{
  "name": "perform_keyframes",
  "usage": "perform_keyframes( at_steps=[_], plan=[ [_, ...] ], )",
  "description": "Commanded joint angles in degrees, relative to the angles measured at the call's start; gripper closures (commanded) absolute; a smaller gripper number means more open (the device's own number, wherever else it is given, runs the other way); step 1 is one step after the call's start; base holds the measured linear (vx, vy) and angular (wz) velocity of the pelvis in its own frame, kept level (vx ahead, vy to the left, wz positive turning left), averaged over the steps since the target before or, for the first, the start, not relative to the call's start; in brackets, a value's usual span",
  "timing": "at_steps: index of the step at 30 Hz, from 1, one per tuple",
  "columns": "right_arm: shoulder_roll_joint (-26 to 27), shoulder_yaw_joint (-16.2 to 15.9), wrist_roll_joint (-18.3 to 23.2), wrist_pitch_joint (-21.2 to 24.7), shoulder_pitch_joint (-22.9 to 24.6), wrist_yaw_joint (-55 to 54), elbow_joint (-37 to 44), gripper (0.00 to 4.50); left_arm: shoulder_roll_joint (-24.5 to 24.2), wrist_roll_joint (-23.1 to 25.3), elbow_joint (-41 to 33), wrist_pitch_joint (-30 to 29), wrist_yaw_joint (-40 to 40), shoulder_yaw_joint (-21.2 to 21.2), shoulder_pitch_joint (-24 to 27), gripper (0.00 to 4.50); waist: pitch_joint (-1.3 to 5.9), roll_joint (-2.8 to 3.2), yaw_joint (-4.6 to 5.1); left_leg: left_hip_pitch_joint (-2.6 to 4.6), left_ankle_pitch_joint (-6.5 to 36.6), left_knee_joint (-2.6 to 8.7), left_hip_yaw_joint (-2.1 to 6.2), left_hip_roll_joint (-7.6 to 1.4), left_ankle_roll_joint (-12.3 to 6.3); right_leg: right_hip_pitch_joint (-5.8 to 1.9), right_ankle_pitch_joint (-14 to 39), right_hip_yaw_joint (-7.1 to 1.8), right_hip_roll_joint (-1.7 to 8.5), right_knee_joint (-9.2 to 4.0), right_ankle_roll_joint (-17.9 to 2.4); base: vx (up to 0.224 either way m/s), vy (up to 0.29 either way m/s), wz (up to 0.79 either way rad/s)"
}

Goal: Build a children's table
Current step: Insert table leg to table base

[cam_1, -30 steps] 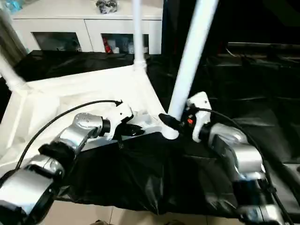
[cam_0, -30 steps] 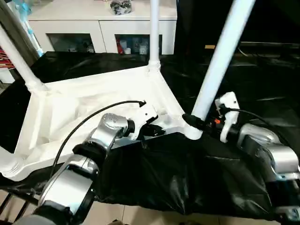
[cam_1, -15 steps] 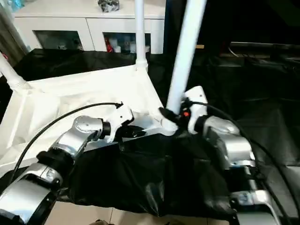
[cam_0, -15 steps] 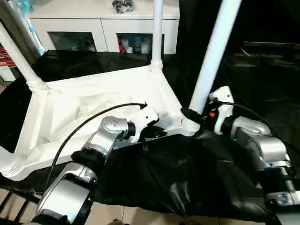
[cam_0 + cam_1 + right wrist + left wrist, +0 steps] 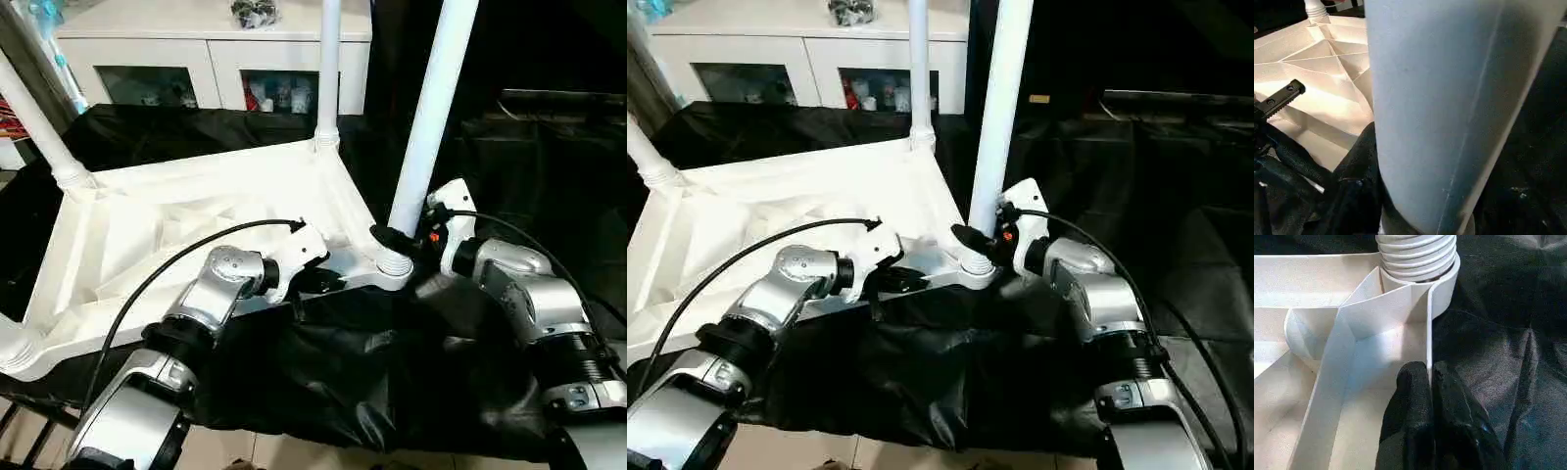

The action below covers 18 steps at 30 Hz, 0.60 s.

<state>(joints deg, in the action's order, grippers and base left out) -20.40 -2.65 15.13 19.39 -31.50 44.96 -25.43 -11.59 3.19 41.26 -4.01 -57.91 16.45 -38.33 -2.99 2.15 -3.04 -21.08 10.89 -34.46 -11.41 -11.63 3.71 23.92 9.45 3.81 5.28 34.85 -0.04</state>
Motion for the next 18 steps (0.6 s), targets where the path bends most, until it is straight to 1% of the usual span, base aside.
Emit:
perform_keyframes(
  at_steps=[1, 2, 5, 7, 9, 11, 13, 14, 16, 18],
  plan=[
    [0.4, 0.0, 1.0, 1.2, 0.9, 1.2, -0.7, 2.61, 0.9, -1.5, 0.2, -0.1, -2.6, 0.7, 1.8, 4.50, 4.15, -1.92, -0.38, 0.05, 7.5, 3.43, 0.55, -0.92, -4.68, -3.48, 14.9, -2.10, 2.62, -4.25, -12.0, 0.000, 0.000, 0.00],
    [0.4, 0.6, 1.7, 1.7, 1.5, 1.4, -0.7, 2.61, 1.0, -1.7, 0.1, -0.1, -2.4, 0.5, 1.8, 4.50, 4.13, -1.90, -0.40, -0.01, 7.4, 3.43, 0.55, -0.90, -4.79, -3.51, 14.6, -2.09, 2.61, -4.25, -12.1, 0.000, 0.000, 0.00],
    [0.7, 2.8, 3.2, 1.6, 3.1, 1.3, -2.0, 2.61, 1.2, -2.1, -0.7, -0.7, -2.1, 0.0, 1.9, 4.50, 4.13, -1.67, -0.60, 0.19, 7.7, 3.47, 0.54, -1.06, -4.95, -3.37, 14.4, -2.10, 2.66, -4.33, -12.5, 0.000, 0.000, 0.00],
    [1.2, 4.0, 3.7, 1.3, 4.1, 0.5, -3.0, 2.61, 1.3, -2.2, -0.7, -0.7, -1.9, -0.2, 1.9, 4.50, 4.09, -1.69, -0.60, 0.17, 8.2, 3.49, 0.52, -0.98, -4.81, -3.35, 14.9, -2.05, 2.64, -4.41, -12.6, 0.000, 0.000, 0.00],
    [1.4, 4.3, 3.8, 0.9, 4.7, 0.3, -3.3, 2.61, 1.4, -2.2, -0.6, -0.7, -1.8, -0.2, 1.8, 4.50, 4.07, -1.70, -0.59, 0.18, 8.7, 3.57, 0.60, -0.97, -4.47, -3.43, 16.3, -1.98, 2.70, -4.54, -12.3, 0.000, 0.000, 0.00],
    [2.0, 4.7, 4.0, 0.2, 5.8, 0.2, -3.4, 2.61, 1.6, -2.2, -0.6, -0.8, -1.5, -0.4, 1.8, 4.50, 3.95, -1.57, -0.60, 0.25, 9.4, 3.66, 0.60, -1.02, -4.15, -3.24, 17.6, -2.02, 2.72, -4.77, -11.7, 0.000, 0.000, 0.00],
    [3.1, 5.5, 4.5, -1.1, 8.0, -0.2, -3.2, 2.61, 2.0, -2.1, -0.3, -0.7, -0.6, -0.8, 1.7, 4.50, 4.00, -1.63, -0.60, 0.30, 9.7, 3.68, 0.61, -1.00, -3.97, -3.28, 18.4, -2.02, 2.75, -4.91, -11.3, 0.000, 0.000, 0.00],
    [3.3, 5.4, 4.4, -1.3, 8.3, -0.3, -3.1, 2.61, 2.0, -2.1, -0.2, -0.7, -0.5, -0.8, 1.6, 4.50, 4.01, -1.62, -0.59, 0.25, 9.6, 3.75, 0.66, -1.00, -3.98, -3.26, 18.3, -2.02, 2.72, -4.85, -11.1, 0.000, 0.000, 0.00],
    [3.8, 4.9, 3.5, -3.2, 10.8, -0.7, -2.5, 2.61, 2.2, -2.0, 0.1, -0.7, 0.1, -1.1, 1.4, 4.50, 4.00, -1.58, -0.63, 0.21, 9.5, 3.80, 0.67, -1.02, -4.01, -3.21, 18.1, -2.01, 2.71, -4.91, -10.8, 0.000, 0.000, 0.00],
    [3.9, 4.4, 2.8, -4.4, 12.5, -0.9, -1.8, 2.61, 2.4, -1.9, 0.5, -0.5, 0.9, -1.4, 1.1, 4.50, 4.03, -1.69, -0.59, 0.24, 10.0, 3.86, 0.68, -0.98, -4.00, -3.25, 18.7, -1.96, 2.70, -5.01, -10.7, 0.000, 0.000, 0.00]
  ],
)
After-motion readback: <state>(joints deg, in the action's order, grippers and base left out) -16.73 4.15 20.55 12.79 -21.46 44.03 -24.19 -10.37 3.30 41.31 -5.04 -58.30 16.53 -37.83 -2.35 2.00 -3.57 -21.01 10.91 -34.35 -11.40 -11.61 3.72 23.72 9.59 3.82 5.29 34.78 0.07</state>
